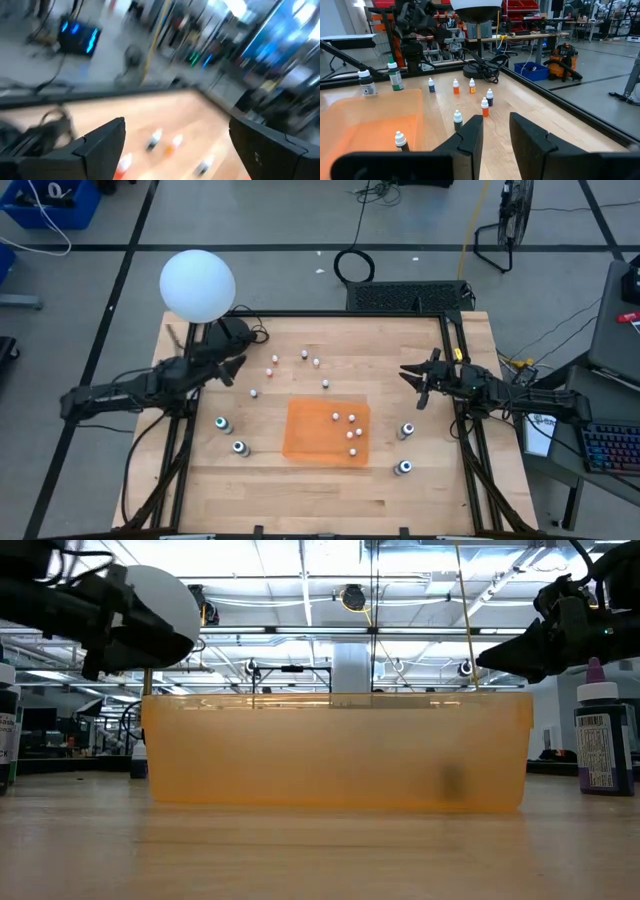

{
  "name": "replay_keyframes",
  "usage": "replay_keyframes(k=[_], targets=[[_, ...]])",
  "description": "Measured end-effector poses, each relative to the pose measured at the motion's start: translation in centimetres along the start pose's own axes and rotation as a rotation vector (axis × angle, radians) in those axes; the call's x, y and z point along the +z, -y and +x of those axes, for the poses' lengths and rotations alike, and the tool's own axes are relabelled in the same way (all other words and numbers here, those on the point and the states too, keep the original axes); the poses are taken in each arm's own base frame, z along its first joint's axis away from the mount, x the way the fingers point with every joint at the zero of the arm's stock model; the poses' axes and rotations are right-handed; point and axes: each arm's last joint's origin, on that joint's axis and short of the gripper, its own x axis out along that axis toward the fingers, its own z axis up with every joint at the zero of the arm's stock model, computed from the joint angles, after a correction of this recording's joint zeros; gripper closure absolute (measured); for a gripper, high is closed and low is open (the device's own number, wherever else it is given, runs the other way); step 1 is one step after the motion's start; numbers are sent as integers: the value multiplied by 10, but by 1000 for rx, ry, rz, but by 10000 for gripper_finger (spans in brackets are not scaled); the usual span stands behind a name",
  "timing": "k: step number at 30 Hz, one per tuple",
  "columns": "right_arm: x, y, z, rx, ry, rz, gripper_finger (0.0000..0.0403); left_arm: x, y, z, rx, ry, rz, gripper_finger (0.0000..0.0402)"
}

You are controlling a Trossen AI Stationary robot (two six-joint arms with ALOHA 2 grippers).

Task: Pick & Place food coloring
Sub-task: Put the blue food coloring bottle into the orange bin

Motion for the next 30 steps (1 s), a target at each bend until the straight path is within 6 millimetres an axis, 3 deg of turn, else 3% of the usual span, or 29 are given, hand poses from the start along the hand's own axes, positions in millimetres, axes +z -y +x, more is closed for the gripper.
replay_keyframes(k=[8,12,22,30], targets=[[0,0,0,0,0,0,318,12,31,35,137,-689,198,48],[0,0,0,0,0,0,318,9,41,50,258,-898,195,48],[0,0,0,0,0,0,318,-27,46,79,363,-1175,205,48],[0,0,0,0,0,0,318,-43,37,92,478,-1199,252,48]])
